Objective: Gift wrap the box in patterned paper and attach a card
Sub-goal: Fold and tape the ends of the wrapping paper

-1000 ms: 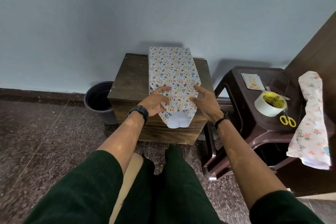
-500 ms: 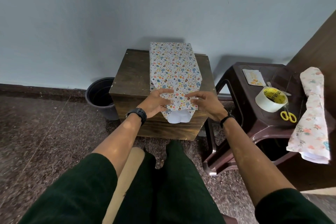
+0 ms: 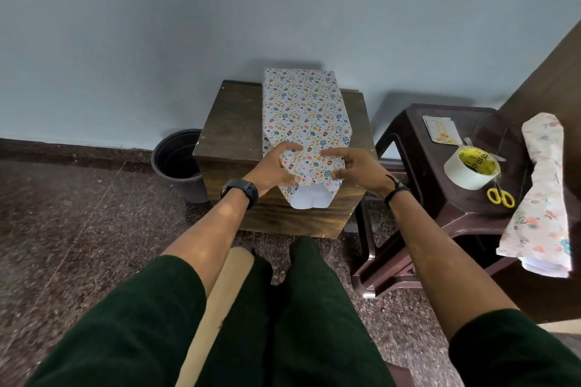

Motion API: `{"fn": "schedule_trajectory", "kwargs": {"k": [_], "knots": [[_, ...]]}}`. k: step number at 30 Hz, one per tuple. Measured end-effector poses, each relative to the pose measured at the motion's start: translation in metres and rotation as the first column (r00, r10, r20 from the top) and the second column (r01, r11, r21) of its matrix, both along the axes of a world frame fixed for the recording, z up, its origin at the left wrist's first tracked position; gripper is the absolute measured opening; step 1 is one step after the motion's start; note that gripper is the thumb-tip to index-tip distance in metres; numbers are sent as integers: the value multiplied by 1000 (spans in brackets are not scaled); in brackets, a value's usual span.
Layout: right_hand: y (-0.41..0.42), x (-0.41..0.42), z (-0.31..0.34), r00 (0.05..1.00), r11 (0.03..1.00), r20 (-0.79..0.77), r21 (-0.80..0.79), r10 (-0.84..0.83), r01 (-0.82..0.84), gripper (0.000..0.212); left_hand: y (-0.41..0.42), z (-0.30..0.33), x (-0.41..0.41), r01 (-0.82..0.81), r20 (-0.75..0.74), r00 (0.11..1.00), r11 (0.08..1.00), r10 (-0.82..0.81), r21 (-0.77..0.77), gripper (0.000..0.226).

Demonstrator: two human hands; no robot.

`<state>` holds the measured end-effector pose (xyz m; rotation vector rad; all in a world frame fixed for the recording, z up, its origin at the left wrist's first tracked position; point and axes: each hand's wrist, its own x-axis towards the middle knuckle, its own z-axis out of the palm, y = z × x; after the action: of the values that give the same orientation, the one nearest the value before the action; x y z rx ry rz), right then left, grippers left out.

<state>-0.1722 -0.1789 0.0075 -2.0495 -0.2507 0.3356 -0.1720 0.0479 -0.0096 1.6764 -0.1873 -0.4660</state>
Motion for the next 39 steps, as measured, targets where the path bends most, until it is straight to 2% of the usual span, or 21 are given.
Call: {"fn": "schedule_trajectory", "kwargs": {"k": [3,6,10,14,17,20,23,26,29,32,36,39], "knots": [[0,-6,1,999,1000,43,17,-19,18,45,-2,1,-1,-55,96,994,996,48,74,60],[3,-13,-2,994,997,97,64,-58,52,36,1,-5,1,-120,160,982,985,100,122,39],[7,-14,-13,978,979,115,126,-175,160,34,0,-11,-1,-206,162,968,976,191,77,48],[11,-16,-18,968,959,86,180,-235,217,28,-7,-19,-6,-311,102,943,949,316,-61,50],[14,-18,-18,965,939,49,248,-257,238,29,-17,-21,-17,-496,1,864,852,504,-168,47],[19,-19,-22,949,920,10,247,-316,304,27,-25,-26,-27,-581,-128,813,780,568,-233,45],[21,-19,-28,926,898,-5,240,-379,369,25,-27,-27,-29,-573,-212,816,804,538,-163,33],[24,-21,-27,928,866,-69,341,-365,366,29,-23,-21,-29,-489,-344,852,834,394,-256,27],[24,-21,-29,923,856,-60,355,-380,375,32,-18,-13,-27,-493,-488,831,759,266,-426,23],[26,-19,-33,910,817,-148,402,-388,413,33,-14,-5,-23,-564,-610,767,660,198,-495,22],[31,-22,-28,872,694,-326,530,-364,488,25,-12,-2,-20,-573,-637,747,671,190,-471,39],[34,-24,-26,850,614,-372,588,-373,526,16,-12,-5,-19,-583,-644,743,651,183,-487,40]]}}
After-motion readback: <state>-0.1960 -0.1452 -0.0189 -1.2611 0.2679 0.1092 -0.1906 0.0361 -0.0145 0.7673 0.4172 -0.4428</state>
